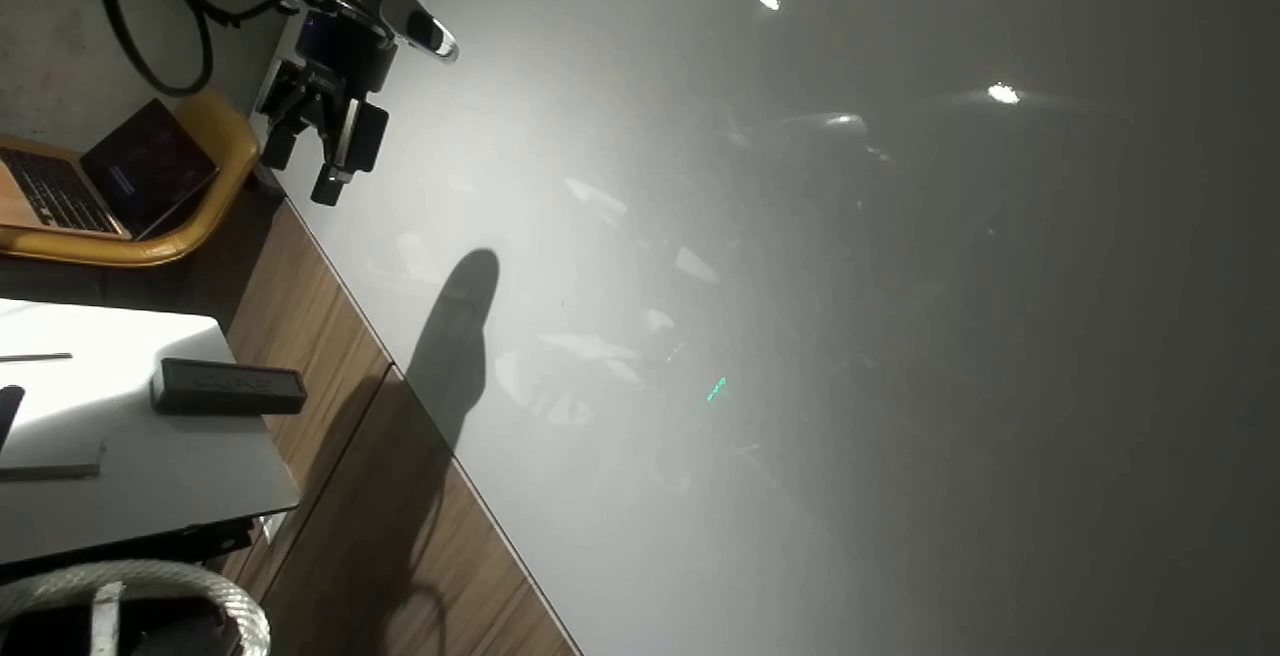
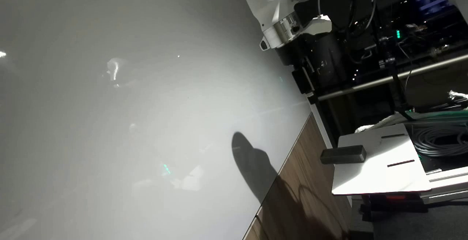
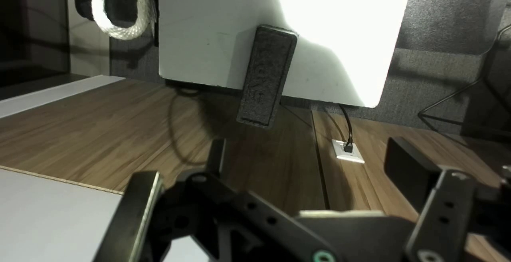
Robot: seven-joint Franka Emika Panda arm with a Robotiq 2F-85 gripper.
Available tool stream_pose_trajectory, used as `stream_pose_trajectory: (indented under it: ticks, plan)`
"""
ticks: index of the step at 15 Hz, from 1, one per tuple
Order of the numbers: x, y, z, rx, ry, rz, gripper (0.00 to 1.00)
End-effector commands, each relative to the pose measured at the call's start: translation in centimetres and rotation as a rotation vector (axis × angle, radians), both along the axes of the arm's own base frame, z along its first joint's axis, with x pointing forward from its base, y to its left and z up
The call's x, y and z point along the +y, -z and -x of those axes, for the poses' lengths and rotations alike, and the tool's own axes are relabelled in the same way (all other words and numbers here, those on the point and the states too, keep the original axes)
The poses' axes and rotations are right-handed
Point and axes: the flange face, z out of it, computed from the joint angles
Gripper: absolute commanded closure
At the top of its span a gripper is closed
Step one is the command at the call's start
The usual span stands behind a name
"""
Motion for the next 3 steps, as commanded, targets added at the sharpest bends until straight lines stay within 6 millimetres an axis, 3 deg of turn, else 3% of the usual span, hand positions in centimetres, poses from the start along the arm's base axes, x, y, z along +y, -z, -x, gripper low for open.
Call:
stream_pose_trajectory:
  ticks: [1,3]
  plan:
    - [0.01,-0.03,-0.01,0.001,0.000,0.000,0.00]
    - [0.01,-0.03,-0.01,0.001,0.000,0.000,0.00]
